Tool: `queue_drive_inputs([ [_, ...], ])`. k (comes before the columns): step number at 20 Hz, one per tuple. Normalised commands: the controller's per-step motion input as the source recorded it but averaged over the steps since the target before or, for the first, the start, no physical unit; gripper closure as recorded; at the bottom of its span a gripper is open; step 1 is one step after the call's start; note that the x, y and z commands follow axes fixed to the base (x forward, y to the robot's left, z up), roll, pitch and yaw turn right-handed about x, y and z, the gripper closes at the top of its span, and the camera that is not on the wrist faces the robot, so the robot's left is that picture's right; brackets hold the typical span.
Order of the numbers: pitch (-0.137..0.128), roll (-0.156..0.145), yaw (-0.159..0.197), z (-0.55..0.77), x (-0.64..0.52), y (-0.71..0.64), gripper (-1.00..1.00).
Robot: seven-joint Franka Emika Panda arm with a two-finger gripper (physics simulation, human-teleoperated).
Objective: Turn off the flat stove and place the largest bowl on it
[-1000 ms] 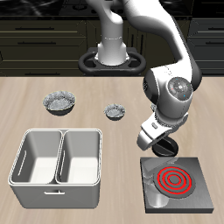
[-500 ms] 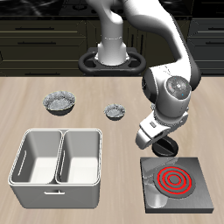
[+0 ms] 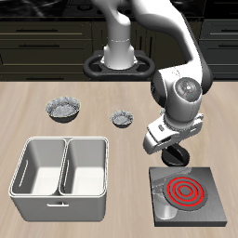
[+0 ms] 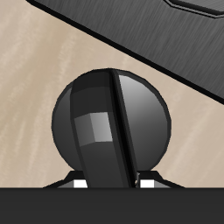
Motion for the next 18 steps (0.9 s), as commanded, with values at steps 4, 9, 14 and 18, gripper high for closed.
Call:
queue_drive_inputs([
  [4,-0.018,0.014,-0.037,0.11,0.02,0.03,1.0],
  [9,-0.033,0.018,-0.044,0.16,0.03,0.02,1.0],
  [14,-0.022,0.011,-0.063,0.11,0.03,-0.01,1.0],
  [18,-0.022,0.01,-0.075,0.12,0.05,-0.05,1.0],
])
